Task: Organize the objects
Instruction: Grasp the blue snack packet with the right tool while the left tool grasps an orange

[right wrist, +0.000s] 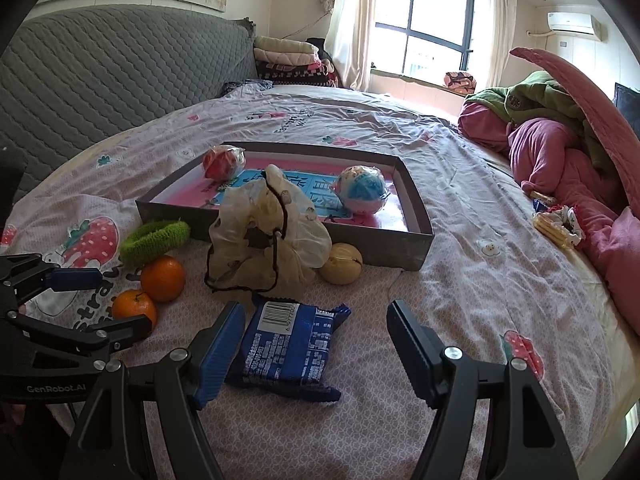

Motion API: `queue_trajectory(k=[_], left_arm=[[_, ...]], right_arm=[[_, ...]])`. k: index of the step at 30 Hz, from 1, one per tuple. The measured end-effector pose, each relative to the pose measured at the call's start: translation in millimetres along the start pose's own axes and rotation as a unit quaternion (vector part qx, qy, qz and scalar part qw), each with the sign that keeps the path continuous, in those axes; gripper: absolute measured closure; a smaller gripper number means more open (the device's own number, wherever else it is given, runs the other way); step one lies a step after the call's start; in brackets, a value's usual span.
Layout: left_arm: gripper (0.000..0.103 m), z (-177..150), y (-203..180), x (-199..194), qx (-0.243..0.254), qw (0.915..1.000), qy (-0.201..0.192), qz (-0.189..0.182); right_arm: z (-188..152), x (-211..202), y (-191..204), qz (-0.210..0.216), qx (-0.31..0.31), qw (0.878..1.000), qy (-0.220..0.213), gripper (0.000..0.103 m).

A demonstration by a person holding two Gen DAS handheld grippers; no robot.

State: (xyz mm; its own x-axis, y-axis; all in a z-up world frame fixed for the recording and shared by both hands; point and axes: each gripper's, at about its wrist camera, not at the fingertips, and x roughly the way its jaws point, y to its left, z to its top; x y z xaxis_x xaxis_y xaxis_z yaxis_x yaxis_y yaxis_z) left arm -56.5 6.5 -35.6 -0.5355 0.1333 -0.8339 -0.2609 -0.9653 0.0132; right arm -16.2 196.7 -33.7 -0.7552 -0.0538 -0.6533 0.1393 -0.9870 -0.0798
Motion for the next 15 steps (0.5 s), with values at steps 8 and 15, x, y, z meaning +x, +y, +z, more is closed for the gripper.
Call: queue_trajectory(k=[8, 15], left_arm=[[0.027, 0, -3, 10, 0.006, 0.9998, 0.011, 0.014], [0.027, 1, -2, 12, 0.002, 0.9998, 0.012, 0.014]], right_arm=[[-5, 11, 7, 0.001, -0.005, 1.000, 0.021, 0.030], [-7, 22, 10, -0.001, 0.001, 0.999, 0.033, 0.030]])
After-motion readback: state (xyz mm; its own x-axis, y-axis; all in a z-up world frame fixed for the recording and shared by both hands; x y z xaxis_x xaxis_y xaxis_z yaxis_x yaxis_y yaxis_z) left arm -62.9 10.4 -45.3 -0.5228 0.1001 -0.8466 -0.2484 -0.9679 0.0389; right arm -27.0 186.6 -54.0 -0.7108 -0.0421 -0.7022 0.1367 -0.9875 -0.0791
